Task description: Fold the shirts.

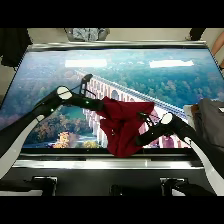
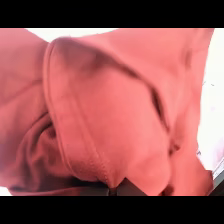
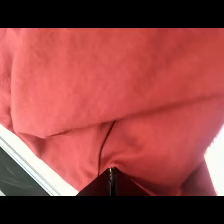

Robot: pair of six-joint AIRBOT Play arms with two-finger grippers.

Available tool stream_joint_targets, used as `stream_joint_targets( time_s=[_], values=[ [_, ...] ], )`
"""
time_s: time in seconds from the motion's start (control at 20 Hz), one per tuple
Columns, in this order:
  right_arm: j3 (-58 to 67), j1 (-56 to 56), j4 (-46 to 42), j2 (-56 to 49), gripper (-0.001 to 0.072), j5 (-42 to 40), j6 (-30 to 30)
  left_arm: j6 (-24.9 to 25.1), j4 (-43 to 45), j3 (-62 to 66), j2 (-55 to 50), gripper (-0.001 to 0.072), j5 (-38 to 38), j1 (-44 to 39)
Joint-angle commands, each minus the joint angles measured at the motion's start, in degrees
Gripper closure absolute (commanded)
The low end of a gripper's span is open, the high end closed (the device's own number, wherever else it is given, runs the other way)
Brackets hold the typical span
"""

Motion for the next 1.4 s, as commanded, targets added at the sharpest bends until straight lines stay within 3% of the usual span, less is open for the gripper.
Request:
stream_joint_targets(
  time_s=[0.0, 0.2, 0.5, 0.8, 0.9, 1.1, 1.35],
  values=[
    [0.2, 0.0, -0.9, 2.5, 0.067, -0.7, 1.1, 0.3, 0.5, 0.4, 3.7, 0.0681, -0.3, 2.1],
    [3.2, -0.1, -10.6, 7.0, 0.0672, 3.8, 1.2, 1.6, 0.7, 0.4, 6.3, 0.0681, -1.6, 4.1],
    [17.9, -0.1, -31.6, 12.1, 0.0672, 10.4, 3.3, 1.8, 0.9, 2.9, 12.0, 0.0681, -2.5, 9.2],
    [45.1, -0.1, -47.3, 18.3, 0.0672, 10.6, 3.3, 3.2, 1.2, 15.7, 26.3, 0.0681, -3.1, 20.1],
    [55.0, -0.1, -52.3, 20.7, 0.0672, 11.7, 3.4, 1.2, 2.4, 20.1, 32.1, 0.0681, -3.0, 26.6],
    [66.2, 0.0, -53.3, 25.8, 0.0671, 11.6, 4.6, -1.6, 3.9, 21.6, 42.6, 0.0681, -5.7, 37.6],
    [66.2, 0.0, -50.3, 24.4, 0.0665, 25.2, 5.6, -3.3, 4.2, 19.5, 44.0, 0.068, -7.7, 36.8]
  ],
)
